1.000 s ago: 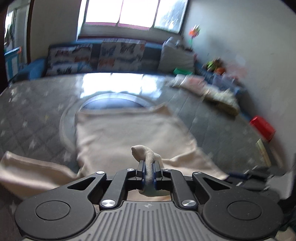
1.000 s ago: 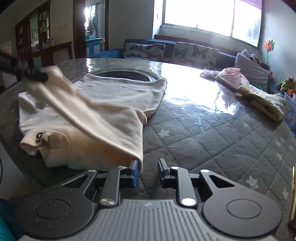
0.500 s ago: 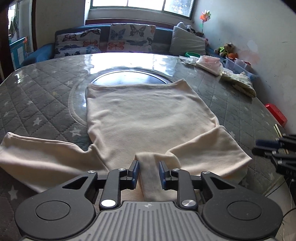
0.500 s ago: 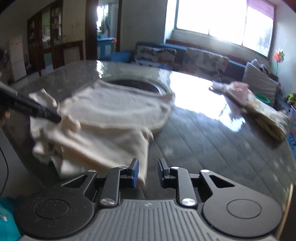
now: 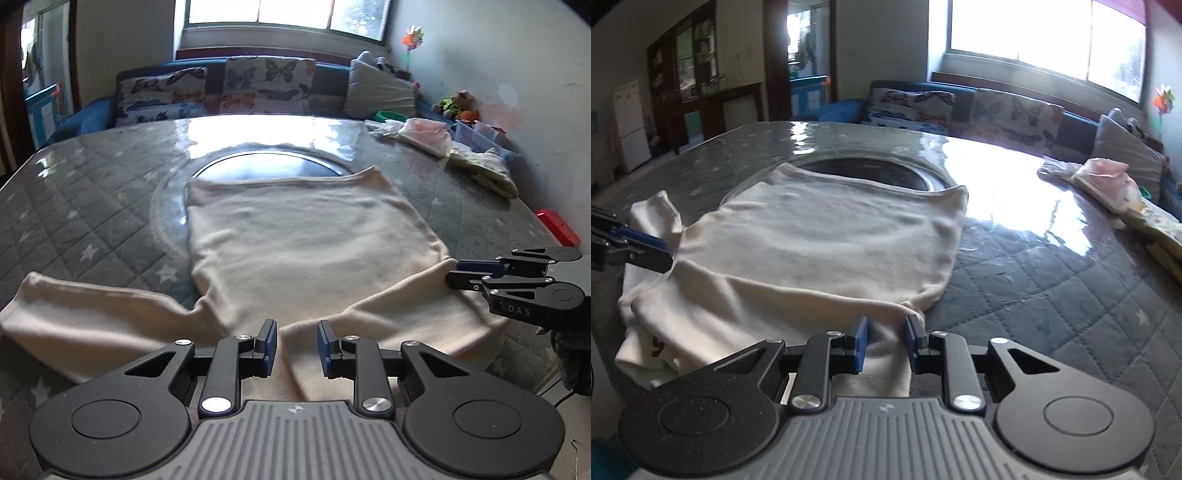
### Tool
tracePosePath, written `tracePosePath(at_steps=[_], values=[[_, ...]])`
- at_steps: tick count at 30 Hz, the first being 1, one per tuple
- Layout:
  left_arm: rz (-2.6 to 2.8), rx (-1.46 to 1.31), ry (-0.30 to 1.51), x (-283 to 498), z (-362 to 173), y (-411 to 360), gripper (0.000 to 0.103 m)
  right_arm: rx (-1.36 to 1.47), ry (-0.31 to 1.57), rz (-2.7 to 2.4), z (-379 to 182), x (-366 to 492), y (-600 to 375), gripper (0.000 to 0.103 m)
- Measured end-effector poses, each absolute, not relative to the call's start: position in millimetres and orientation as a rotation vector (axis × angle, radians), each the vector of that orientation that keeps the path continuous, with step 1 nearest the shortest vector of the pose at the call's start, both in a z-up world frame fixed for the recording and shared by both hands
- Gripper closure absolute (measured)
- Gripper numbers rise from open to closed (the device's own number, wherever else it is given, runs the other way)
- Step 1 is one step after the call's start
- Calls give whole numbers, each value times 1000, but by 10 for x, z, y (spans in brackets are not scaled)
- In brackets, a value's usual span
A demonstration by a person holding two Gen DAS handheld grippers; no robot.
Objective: Fold clothes
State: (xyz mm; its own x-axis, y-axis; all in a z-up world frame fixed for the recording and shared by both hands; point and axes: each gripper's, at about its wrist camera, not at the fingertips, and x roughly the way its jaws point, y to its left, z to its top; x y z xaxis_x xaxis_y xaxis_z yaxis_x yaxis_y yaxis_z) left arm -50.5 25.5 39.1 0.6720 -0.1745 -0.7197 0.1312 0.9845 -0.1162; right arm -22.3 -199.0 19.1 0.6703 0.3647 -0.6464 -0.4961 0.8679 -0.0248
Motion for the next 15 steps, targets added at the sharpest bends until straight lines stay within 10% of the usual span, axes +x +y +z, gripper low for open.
tracePosePath(at_steps=[15], values=[[-125,-1,817,-382,213,154,78,-213,671,522,211,-204,-1790,83]])
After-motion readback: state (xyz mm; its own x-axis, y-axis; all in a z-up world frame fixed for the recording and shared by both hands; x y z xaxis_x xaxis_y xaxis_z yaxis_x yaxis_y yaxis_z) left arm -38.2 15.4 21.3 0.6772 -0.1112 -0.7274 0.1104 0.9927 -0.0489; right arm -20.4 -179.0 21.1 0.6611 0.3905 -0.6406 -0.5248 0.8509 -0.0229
